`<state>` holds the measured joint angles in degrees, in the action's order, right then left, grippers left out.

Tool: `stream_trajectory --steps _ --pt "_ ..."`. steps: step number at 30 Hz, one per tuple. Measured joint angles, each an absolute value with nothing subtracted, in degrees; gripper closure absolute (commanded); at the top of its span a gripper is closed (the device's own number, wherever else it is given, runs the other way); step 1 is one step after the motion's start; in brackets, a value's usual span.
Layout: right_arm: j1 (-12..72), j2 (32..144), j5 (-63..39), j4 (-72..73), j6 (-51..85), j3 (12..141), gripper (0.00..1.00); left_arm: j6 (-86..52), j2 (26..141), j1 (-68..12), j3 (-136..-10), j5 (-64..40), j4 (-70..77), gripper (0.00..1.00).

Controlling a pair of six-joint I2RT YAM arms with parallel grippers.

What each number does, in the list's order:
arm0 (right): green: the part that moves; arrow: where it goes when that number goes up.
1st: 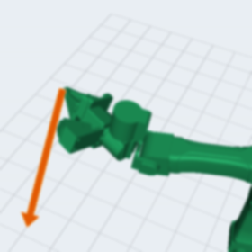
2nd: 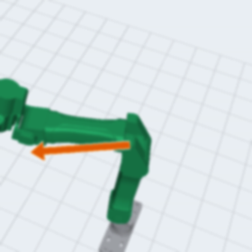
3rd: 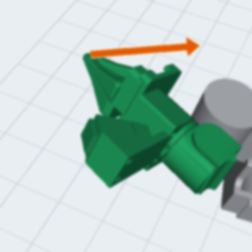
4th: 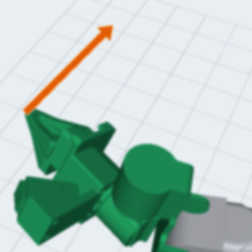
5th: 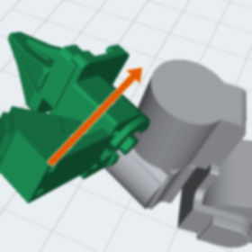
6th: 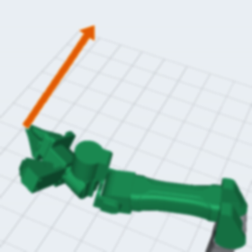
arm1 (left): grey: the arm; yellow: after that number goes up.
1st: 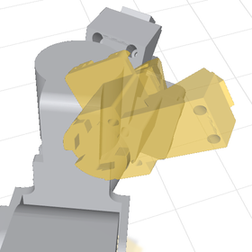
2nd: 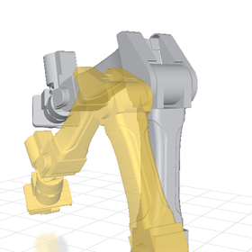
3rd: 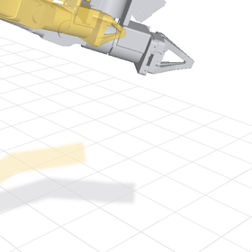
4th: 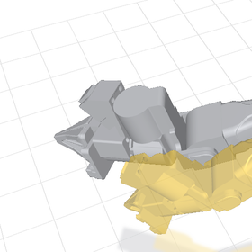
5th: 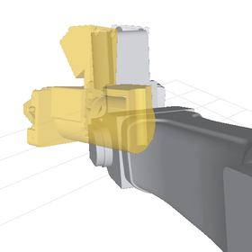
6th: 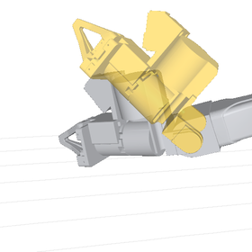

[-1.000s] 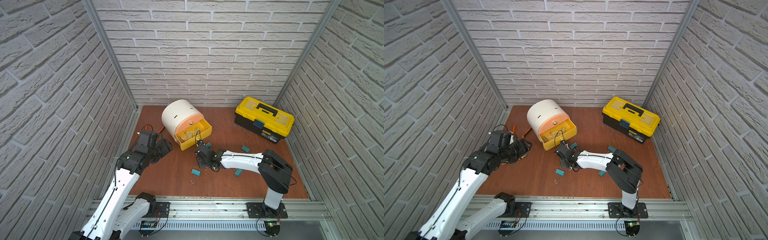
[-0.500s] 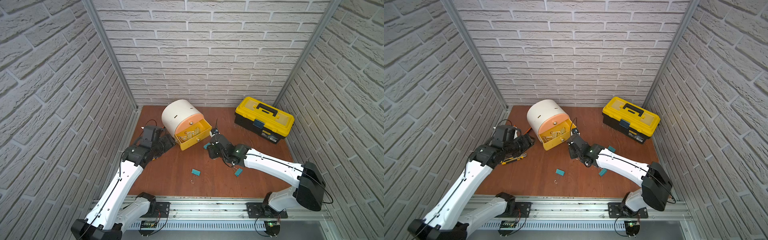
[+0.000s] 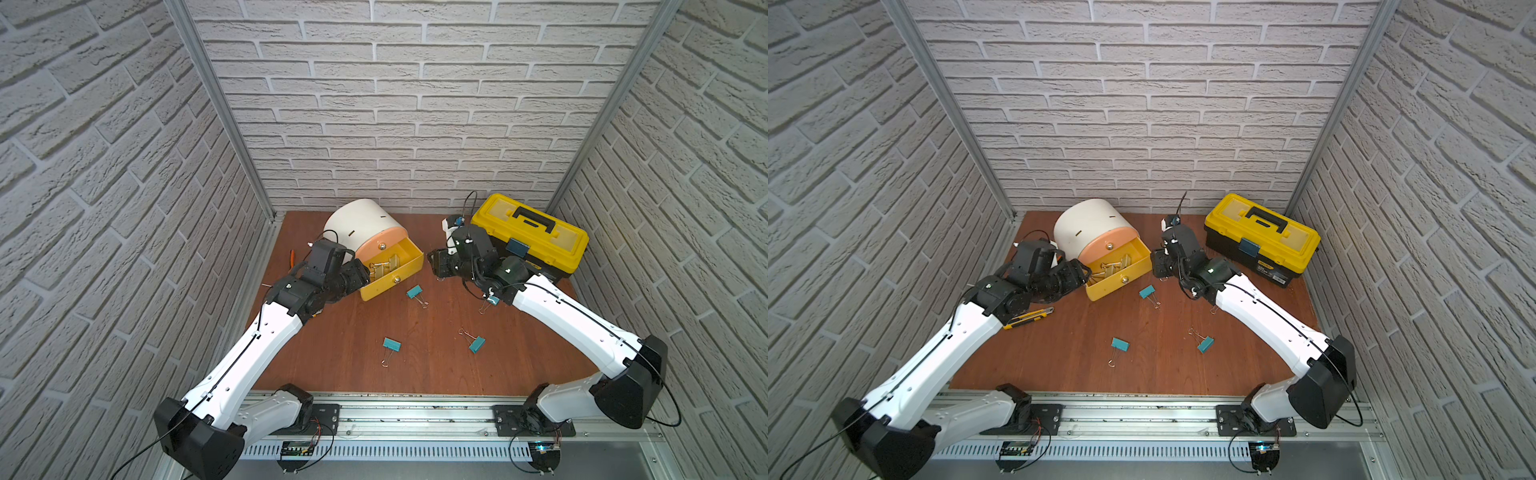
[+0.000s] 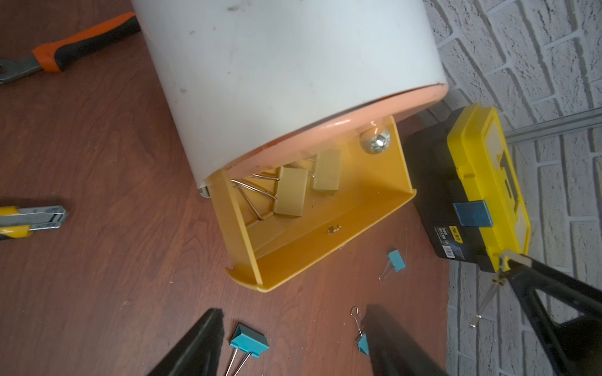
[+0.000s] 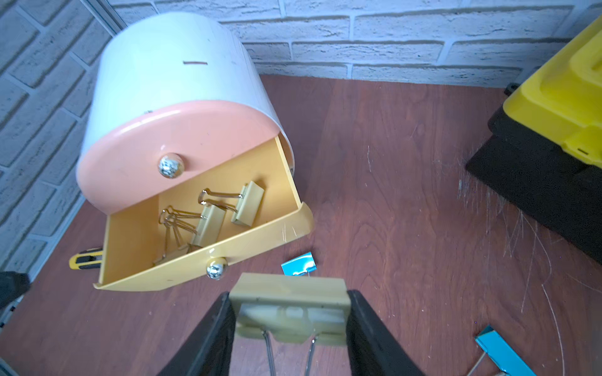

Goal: Put the binder clips in the drawer according to color
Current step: Place the binder clip in the drawer.

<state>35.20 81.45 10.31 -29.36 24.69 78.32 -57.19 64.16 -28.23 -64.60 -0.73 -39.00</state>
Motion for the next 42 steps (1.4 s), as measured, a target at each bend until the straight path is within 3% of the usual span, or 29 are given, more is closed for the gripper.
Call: stream_trajectory --steps 16,31,37,42 --pt "33.1 95.6 -3.2 -23.2 32.3 90.7 0.59 -59.2 67.5 -33.1 -64.6 1.6 -34.7 0.27" --pt "31.9 101.3 -7.4 -15.1 39.5 91.3 0.57 -60.3 62.2 -32.9 -63.5 4.2 -36.4 0.26" --pt "31.6 103.0 -7.4 -14.0 40.6 91.3 0.55 -60.3 61.7 -32.3 -63.2 4.3 -37.1 0.26" --pt "31.6 104.0 -7.3 -13.9 40.8 91.3 0.46 -60.3 60.9 -32.0 -62.7 4.2 -37.6 0.26"
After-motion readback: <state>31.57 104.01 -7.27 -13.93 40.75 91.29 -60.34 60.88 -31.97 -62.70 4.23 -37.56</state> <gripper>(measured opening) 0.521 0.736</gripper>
